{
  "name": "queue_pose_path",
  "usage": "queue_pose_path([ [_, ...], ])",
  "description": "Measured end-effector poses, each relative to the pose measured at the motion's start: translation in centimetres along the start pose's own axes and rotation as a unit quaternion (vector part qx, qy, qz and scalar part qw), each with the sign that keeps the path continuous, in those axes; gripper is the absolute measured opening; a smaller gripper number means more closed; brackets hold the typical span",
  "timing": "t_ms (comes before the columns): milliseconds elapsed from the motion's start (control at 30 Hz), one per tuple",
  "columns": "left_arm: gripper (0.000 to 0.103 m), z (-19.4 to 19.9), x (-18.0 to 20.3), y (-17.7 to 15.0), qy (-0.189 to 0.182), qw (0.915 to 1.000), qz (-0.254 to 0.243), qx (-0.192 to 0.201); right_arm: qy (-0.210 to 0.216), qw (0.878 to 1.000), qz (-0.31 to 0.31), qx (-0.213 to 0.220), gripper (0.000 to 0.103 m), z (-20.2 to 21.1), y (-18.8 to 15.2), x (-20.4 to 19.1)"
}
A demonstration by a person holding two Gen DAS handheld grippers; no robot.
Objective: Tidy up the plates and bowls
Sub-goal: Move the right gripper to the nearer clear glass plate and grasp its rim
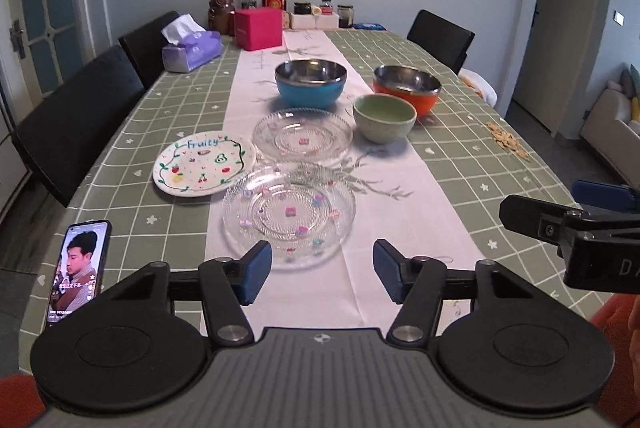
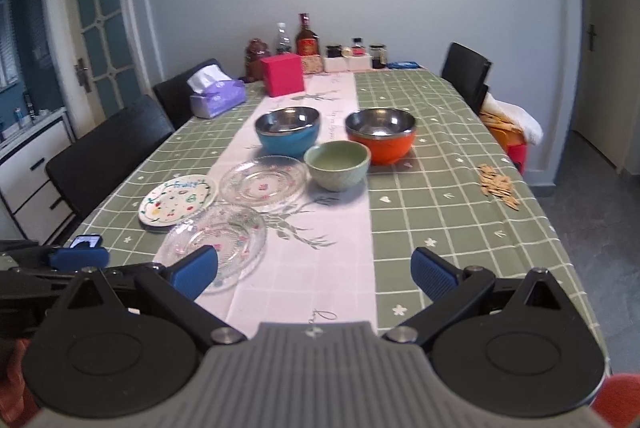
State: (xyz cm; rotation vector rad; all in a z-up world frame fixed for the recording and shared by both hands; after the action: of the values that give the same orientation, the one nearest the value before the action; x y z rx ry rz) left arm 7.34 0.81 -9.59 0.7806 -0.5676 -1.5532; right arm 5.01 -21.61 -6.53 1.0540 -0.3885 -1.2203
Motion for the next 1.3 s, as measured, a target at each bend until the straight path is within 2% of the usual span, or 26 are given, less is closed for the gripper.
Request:
queue_pose_path([
  [100, 0.049, -0.9, -0.3, 0.0, -0.014, 0.9998, -0.017, -0.002, 0.019, 0.999, 0.011, -0.031, 0.097, -1.8, -0.4, 0.0],
  [133, 0.046, -1.2, -0.5, 0.1, -0.025, 0.9995, -0.016, -0.008, 0.027, 0.999, 0.013, -0.042, 0.088, -2.4, -0.4, 0.0],
  [200, 0.039, -2.0, -0.7, 0.5, -0.048, 0.9985, -0.017, -0.019, 0.04, 0.997, 0.019, -0.065, 0.076, -3.7, -0.3, 0.0],
  [267, 0.036, -2.9, -1.2, 1.3, -0.056, 0.9981, -0.013, -0.024, 0.055, 0.995, 0.029, -0.081, 0.074, -5.1, 0.0, 0.0],
  [300, 0.032, -3.5, -1.4, 1.8, -0.054, 0.9982, -0.012, -0.024, 0.061, 0.994, 0.034, -0.087, 0.067, -5.8, 0.2, 0.0],
  [333, 0.032, -4.3, -2.0, 2.3, -0.041, 0.9988, -0.01, -0.024, 0.067, 0.993, 0.035, -0.093, 0.06, -6.5, 0.5, 0.0],
  [400, 0.032, -6.0, -2.8, 3.2, -0.01, 0.9996, -0.006, -0.028, 0.084, 0.991, 0.026, -0.1, 0.057, -8.3, 1.0, 0.1],
  [467, 0.029, -8.0, -3.5, 3.6, 0.011, 0.9985, 0.0, -0.054, 0.096, 0.989, 0.015, -0.113, 0.055, -10.5, 1.3, 0.4],
  [567, 0.029, -10.7, -3.8, 3.3, -0.01, 0.9947, 0.026, -0.099, 0.121, 0.983, -0.016, -0.136, 0.045, -13.9, 1.2, 0.6],
  [633, 0.028, -12.5, -4.0, 2.9, -0.01, 0.9924, 0.031, -0.118, 0.135, 0.978, -0.042, -0.151, 0.033, -15.9, 0.9, 0.9],
  [700, 0.022, -13.8, -4.4, 2.7, 0.002, 0.9922, 0.026, -0.122, 0.137, 0.976, -0.055, -0.162, 0.029, -17.7, 0.8, 1.1],
  [800, 0.022, -15.9, -5.5, 2.3, 0.009, 0.9903, 0.031, -0.135, 0.139, 0.974, -0.058, -0.169, 0.029, -19.5, 0.8, 1.4],
  [833, 0.019, -16.2, -5.9, 2.4, 0.008, 0.991, 0.039, -0.128, 0.137, 0.974, -0.061, -0.171, 0.029, -19.9, 0.8, 1.6],
  [967, 0.019, -17.2, -6.6, 2.2, -0.012, 0.9885, 0.057, -0.14, 0.14, 0.97, -0.081, -0.18, 0.029, -21.4, 0.7, 2.4],
  [1133, 0.019, -17.8, -6.8, 1.8, -0.028, 0.9858, 0.071, -0.15, 0.159, 0.963, -0.113, -0.185, 0.024, -22.3, 0.5, 3.0],
  [1300, 0.022, -18.3, -6.8, 1.9, -0.039, 0.9835, 0.087, -0.154, 0.165, 0.96, -0.121, -0.191, 0.023, -22.8, 0.1, 3.1],
])
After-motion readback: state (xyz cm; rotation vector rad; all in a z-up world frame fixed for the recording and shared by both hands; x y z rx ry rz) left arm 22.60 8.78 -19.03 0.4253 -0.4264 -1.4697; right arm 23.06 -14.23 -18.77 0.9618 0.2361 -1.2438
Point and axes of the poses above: each gripper's, at about its wrist camera, not at the fingertips, and z roughly against the way its jaws point, x to its right, y to its top, the point moved 8 cm from there along -z, roughly the way its jaws point, and after that the axes turned 15 degrees about y, right-handed, at the moved point
